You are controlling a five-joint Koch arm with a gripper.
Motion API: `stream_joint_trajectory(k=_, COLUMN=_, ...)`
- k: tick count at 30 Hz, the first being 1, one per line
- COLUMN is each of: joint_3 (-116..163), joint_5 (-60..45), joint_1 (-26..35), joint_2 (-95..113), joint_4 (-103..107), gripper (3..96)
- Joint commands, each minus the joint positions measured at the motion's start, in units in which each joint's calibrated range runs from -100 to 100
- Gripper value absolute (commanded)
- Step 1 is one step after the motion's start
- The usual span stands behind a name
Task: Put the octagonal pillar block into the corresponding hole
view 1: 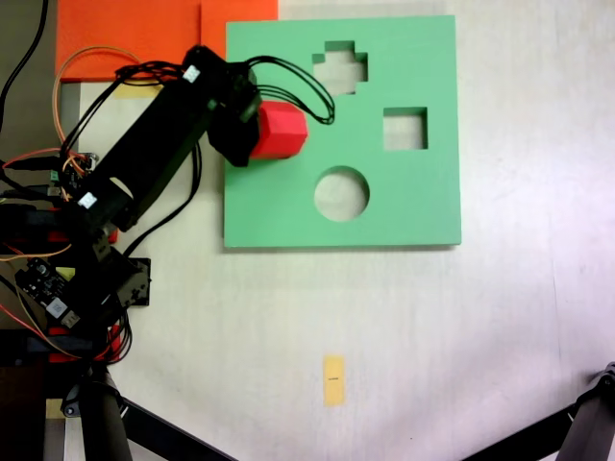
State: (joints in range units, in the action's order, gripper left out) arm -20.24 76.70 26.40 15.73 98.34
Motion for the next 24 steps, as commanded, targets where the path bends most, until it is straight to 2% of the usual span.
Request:
stream_joint_trajectory(k=1, joint_3=-3.5, joint_5=-0.8, joint_1=-0.9, joint_2=-2.7, joint_4=1.7, gripper=46.9)
stream_joint_trajectory(k=8, joint_3=-7.4, joint_5=-0.8, joint_1=-0.2, joint_2=-6.2, joint_4=1.7, gripper=46.8)
stream_joint_trajectory(k=24, joint_3=-7.1, joint_5=-0.6, joint_1=0.7, joint_2=7.5, joint_4=1.7, gripper=45.7)
